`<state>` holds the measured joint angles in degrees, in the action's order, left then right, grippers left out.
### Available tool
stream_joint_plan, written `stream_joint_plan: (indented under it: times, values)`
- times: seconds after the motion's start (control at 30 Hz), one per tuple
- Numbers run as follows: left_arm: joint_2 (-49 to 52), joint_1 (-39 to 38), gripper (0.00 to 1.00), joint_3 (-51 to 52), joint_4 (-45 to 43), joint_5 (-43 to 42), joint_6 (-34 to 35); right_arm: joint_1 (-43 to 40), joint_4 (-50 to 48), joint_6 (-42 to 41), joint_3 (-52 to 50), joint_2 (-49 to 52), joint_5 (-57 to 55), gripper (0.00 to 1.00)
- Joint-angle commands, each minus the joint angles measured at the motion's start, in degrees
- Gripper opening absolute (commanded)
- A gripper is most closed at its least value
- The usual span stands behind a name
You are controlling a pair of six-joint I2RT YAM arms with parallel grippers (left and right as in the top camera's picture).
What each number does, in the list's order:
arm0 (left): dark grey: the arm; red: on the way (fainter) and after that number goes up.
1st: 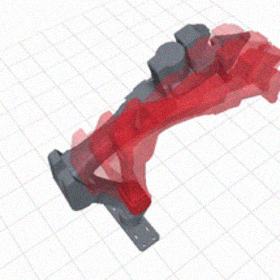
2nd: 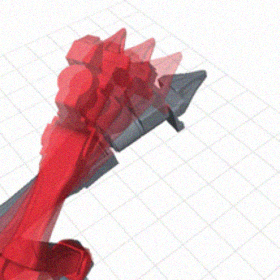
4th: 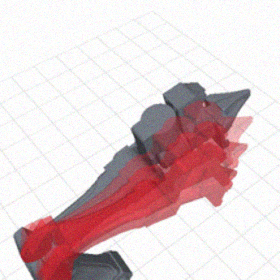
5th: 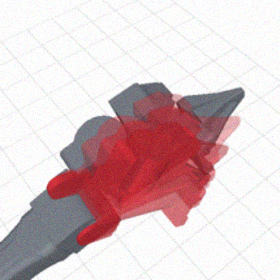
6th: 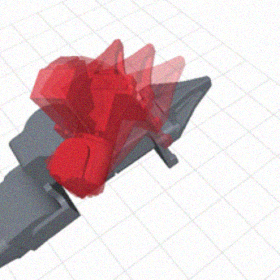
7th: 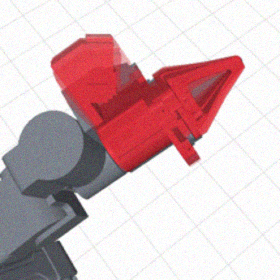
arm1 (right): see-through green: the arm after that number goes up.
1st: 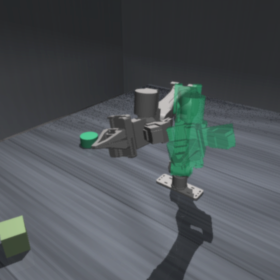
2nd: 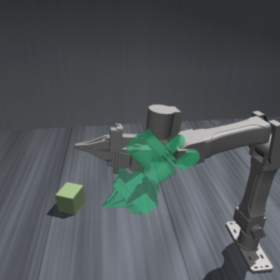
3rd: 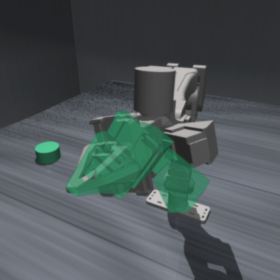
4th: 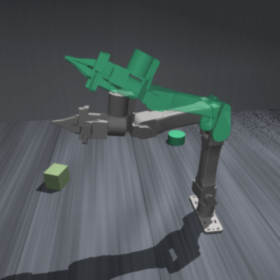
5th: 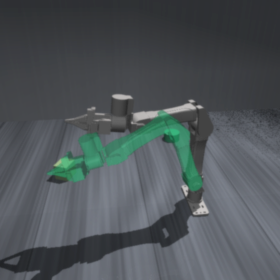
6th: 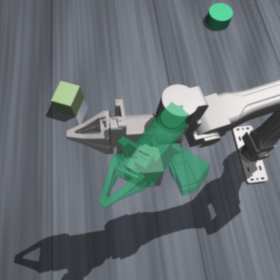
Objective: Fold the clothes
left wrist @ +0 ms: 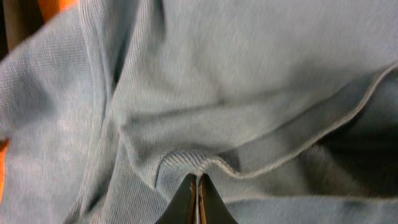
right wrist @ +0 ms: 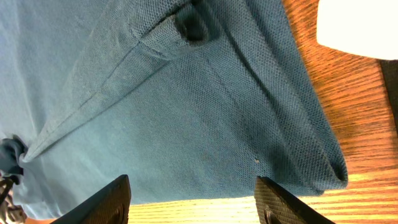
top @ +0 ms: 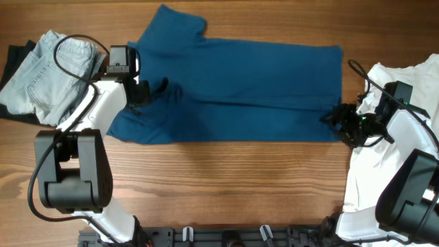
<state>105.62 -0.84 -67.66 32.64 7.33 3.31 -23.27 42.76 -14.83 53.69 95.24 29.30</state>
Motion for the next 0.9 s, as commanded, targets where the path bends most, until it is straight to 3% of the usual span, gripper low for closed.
stream_joint_plan:
  times: [0.0, 0.13, 0.2, 0.23, 0.33, 0.47, 0.5, 0.53, 0.57, 0.67, 0.73, 0.87]
  values:
    - [-1.0, 0.0, 0.04, -3.1, -4.4, -6.5, 0.2, 0.3, -0.1, 1.1, -0.6, -0.9, -0.8, 0.64]
    - [-1.0, 0.0, 0.04, -3.1, -9.3, -9.5, 3.8, 0.3, -0.1, 1.1, -0.6, -0.9, -0.8, 0.64]
    - [-1.2, 0.0, 0.07, -3.3, -4.7, -8.6, 3.5, 0.3, 0.4, 1.1, -0.6, -0.9, -0.8, 0.64]
    - [-1.2, 0.2, 0.25, -3.3, -0.5, -6.2, 3.5, 0.3, 0.6, 1.2, -0.6, -0.9, -0.9, 0.64]
    - [-1.1, 0.8, 0.43, -3.1, 6.4, 3.9, 3.5, 0.3, 0.3, 1.1, -0.6, -0.9, -0.8, 0.64]
    - [-0.5, 1.4, 0.5, 0.2, 3.3, 3.2, 3.5, 0.3, 0.4, 1.1, -0.6, -0.9, -0.8, 0.64]
    - [-0.5, 1.4, 0.48, 0.7, 1.8, 3.0, 3.5, 0.3, 0.4, 1.1, -0.6, -0.9, -0.8, 0.64]
    - [-0.5, 1.4, 0.34, 0.7, -0.2, 1.3, 3.5, 0.3, 0.2, 1.1, -0.6, -0.9, -0.8, 0.64]
    - [-0.5, 1.4, 0.25, 0.7, -1.5, -0.6, 3.5, 0.3, 0.2, 1.1, -0.6, -0.9, -0.8, 0.64]
    - [0.2, 1.4, 0.21, 1.0, -2.5, -2.1, 3.5, 0.3, 0.4, 1.2, -0.6, -0.9, -0.8, 0.64]
    - [0.9, 1.4, 0.04, 1.0, -2.1, -3.4, 3.5, 0.3, 0.2, 1.1, -0.6, -0.9, -0.8, 0.64]
    - [-1.8, 1.3, 0.04, -3.0, -2.5, -6.3, 3.6, 0.3, 0.3, 1.1, -0.6, -0.9, -0.8, 0.64]
